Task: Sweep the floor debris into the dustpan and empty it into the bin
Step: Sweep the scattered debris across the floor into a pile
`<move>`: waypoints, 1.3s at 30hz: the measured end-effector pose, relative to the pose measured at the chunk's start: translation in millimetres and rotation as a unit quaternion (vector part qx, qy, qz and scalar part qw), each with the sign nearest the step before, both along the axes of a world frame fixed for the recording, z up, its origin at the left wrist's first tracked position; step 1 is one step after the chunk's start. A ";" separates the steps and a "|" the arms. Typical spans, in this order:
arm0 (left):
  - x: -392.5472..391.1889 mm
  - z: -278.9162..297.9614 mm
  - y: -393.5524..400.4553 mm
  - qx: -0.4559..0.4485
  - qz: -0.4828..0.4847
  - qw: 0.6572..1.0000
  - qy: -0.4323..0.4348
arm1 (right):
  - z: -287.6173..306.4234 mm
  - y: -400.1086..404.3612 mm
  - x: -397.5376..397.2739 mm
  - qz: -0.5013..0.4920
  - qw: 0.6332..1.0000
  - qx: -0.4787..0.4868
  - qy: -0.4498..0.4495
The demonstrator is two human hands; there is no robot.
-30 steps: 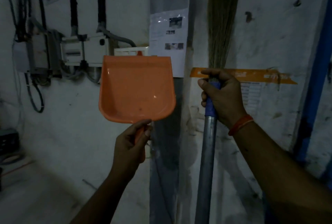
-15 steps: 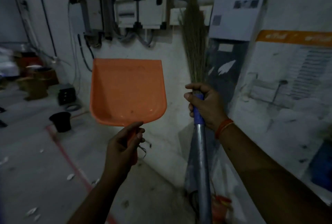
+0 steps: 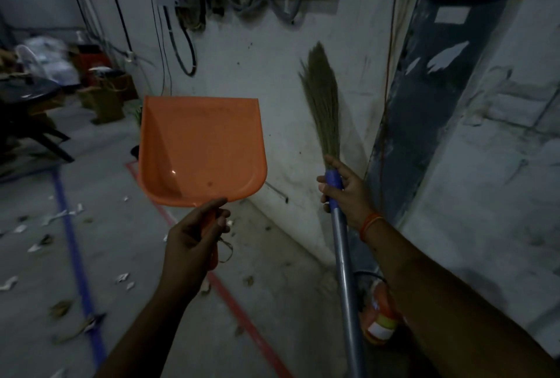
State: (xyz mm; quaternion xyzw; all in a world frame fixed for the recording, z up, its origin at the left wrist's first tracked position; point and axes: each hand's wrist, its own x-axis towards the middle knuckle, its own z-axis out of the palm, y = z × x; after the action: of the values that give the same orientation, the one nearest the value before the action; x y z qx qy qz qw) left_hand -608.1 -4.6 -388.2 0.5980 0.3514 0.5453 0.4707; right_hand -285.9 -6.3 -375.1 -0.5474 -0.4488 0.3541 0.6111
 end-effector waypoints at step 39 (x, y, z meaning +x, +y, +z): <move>-39.4 -141.9 -24.2 -0.163 0.013 0.982 0.092 | -208.4 -80.3 -67.1 -0.064 0.971 -0.225 -0.036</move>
State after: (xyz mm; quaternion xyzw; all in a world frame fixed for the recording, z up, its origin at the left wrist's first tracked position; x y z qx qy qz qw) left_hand -647.5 -28.8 -530.2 0.5564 0.4851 0.4294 0.5203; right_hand -353.0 -86.6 -583.5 -0.7110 -0.3433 0.3864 0.4767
